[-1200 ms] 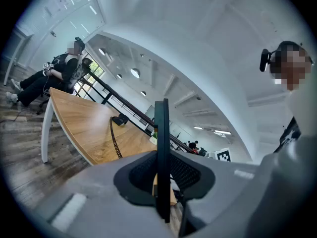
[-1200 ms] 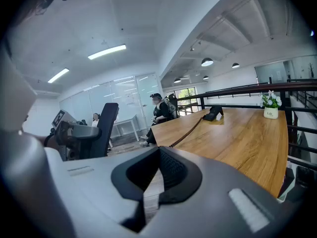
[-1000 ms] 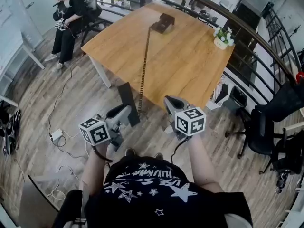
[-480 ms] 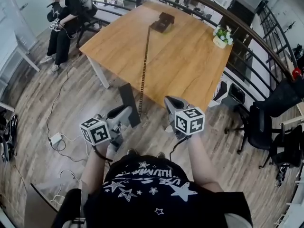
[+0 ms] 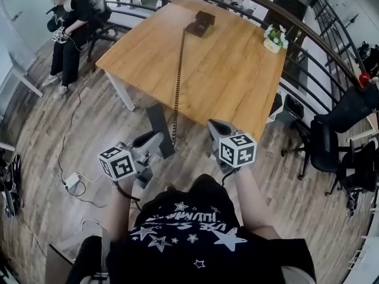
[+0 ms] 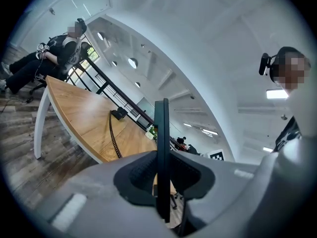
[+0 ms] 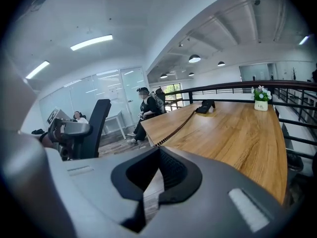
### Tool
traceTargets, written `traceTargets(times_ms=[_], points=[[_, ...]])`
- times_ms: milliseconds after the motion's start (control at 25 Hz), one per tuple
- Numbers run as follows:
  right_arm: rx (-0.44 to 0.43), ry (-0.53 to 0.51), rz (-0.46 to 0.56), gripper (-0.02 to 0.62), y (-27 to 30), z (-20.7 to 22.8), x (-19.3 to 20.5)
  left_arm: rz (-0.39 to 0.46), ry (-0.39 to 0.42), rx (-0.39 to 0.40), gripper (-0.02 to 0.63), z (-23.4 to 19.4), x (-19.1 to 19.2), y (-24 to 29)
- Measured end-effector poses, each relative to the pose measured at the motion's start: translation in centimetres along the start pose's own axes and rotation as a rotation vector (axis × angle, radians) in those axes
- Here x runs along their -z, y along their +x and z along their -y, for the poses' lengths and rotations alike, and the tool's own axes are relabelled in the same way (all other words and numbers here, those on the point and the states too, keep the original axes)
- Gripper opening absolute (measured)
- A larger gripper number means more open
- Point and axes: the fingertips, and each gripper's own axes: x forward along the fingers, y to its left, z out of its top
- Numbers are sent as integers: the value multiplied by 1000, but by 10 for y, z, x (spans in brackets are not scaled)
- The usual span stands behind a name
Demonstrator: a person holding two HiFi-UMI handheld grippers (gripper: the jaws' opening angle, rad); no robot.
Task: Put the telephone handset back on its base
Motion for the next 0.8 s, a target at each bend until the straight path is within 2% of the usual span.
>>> traceTargets(times_ms=[360,800], points=[[17,32,0,2,31,22,-16,43,-102,3,83,-34,-13,4],[13,67,36,2,121,87,-82,61,-103,-54,83,-97,-80,28]])
